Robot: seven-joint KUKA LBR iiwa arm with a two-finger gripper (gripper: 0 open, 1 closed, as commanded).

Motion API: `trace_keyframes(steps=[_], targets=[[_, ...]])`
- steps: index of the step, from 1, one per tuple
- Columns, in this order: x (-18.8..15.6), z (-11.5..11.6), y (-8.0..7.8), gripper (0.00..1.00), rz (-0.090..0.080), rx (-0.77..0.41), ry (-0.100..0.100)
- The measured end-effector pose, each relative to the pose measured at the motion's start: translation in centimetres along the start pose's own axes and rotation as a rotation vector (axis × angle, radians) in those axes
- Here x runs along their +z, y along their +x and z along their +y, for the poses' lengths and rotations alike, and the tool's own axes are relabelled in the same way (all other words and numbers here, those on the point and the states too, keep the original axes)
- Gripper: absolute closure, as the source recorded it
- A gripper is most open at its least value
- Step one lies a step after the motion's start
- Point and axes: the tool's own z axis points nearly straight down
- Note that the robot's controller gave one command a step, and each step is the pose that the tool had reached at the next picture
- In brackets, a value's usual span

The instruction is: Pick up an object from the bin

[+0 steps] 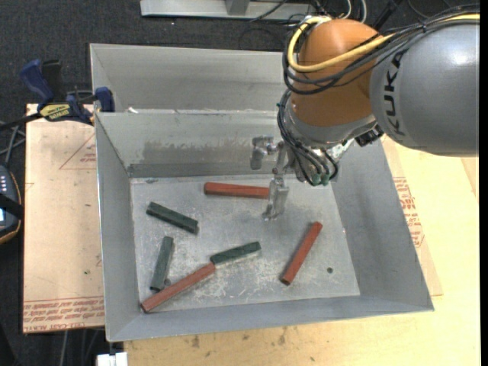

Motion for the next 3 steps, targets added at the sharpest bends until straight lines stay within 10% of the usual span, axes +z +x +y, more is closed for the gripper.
trace_keyframes(steps=[1, 2, 3], targets=[[11.21, -2.07, -2.53, 1.00, 0.006, -0.331, -0.001], [10.92, -2.03, -2.65, 0.00, 0.001, -0.331, -0.001], [10.93, -2.03, -2.65, 0.00, 0.002, -0.331, -0.001]])
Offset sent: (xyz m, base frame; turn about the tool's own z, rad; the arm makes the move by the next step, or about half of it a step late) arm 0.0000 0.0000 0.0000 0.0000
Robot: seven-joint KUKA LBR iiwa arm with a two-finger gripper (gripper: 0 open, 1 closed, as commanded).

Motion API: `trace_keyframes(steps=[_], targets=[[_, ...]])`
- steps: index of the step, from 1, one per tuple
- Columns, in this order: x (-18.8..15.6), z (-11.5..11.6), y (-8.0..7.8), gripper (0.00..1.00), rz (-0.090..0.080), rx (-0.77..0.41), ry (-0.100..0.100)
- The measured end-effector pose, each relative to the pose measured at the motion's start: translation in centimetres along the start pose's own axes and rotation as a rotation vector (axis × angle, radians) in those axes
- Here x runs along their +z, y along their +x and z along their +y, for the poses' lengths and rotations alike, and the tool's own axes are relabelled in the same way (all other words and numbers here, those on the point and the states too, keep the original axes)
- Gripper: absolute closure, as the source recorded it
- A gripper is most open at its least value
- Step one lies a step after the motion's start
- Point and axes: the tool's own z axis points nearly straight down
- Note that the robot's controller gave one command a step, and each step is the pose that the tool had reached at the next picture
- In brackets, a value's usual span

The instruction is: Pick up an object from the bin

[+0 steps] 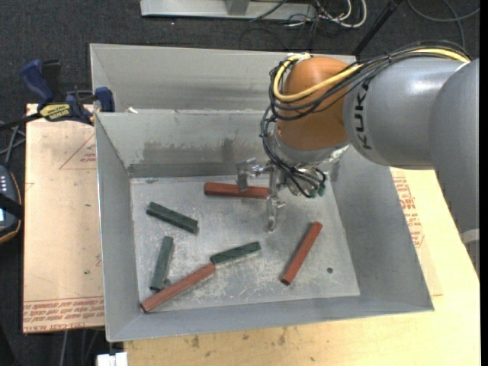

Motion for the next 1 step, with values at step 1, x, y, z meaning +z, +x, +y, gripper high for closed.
trace_keyframes(steps=[1], targets=[[1.64, 0.48, -1.94, 0.00, -0.004, 0.001, 0.001]])
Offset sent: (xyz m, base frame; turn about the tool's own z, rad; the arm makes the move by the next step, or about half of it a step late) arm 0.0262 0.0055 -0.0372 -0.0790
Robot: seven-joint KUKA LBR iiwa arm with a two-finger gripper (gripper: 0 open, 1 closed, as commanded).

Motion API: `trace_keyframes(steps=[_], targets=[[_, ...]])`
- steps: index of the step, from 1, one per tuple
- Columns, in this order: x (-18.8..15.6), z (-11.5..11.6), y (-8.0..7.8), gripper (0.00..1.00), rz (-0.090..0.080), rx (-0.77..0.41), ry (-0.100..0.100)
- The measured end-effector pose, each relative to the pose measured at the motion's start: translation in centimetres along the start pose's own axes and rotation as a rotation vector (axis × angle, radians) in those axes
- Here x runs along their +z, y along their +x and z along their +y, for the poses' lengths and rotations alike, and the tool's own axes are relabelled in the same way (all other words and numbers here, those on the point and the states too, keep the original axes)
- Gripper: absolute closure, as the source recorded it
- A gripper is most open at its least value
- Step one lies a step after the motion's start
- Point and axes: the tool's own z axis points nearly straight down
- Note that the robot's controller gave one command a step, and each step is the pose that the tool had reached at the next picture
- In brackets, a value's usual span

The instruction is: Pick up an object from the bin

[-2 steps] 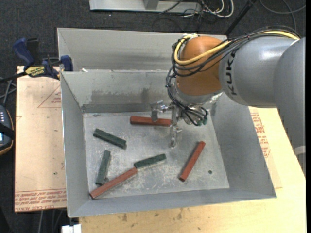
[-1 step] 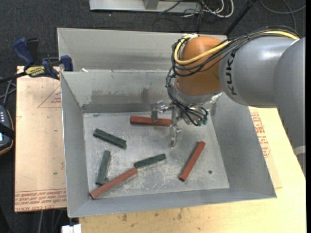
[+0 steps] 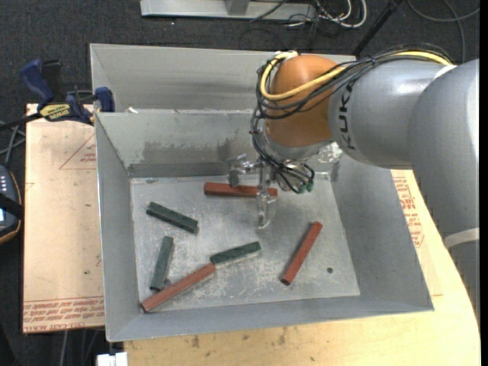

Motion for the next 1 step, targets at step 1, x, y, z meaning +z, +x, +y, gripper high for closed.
trace_keyframes(steps=[1], targets=[[1.85, -0.93, -0.88, 1.00, 0.000, -0.076, -0.001]])
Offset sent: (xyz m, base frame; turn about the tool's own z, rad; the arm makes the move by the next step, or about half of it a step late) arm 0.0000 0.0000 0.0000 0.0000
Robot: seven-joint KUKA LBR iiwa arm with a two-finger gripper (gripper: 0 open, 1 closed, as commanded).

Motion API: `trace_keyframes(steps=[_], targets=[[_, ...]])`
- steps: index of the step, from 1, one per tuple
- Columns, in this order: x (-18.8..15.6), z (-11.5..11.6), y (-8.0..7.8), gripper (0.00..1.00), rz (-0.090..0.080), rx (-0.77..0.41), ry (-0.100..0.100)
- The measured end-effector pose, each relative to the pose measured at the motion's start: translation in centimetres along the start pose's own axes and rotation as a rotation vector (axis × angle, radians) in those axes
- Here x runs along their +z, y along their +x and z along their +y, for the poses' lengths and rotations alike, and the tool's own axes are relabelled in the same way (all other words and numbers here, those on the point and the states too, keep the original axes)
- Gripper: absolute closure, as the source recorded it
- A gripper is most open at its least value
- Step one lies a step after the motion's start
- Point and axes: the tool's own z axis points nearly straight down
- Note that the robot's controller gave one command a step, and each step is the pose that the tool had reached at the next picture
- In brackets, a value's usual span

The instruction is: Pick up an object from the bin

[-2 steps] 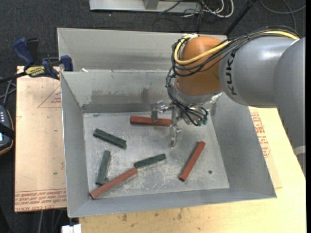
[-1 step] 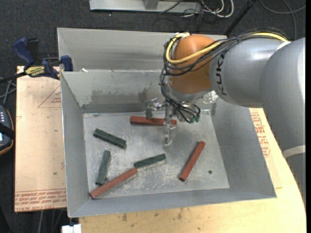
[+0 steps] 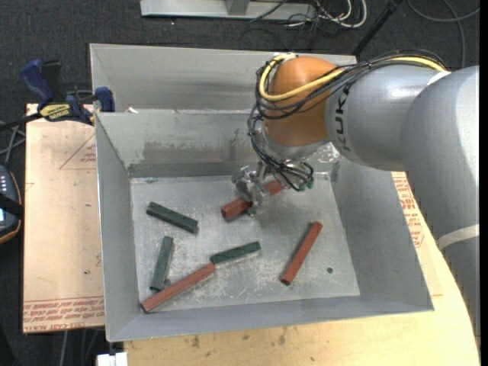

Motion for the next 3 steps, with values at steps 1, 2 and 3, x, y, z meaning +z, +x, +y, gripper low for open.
trace_keyframes(steps=[1, 2, 3], targets=[[0.0, 0.0, 0.0, 1.00, 0.000, 0.000, 0.000], [-4.9, -0.1, 0.5, 1.00, 0.008, -0.009, -0.003], [-16.7, 0.5, 2.0, 1.00, 0.002, 0.001, 0.000]])
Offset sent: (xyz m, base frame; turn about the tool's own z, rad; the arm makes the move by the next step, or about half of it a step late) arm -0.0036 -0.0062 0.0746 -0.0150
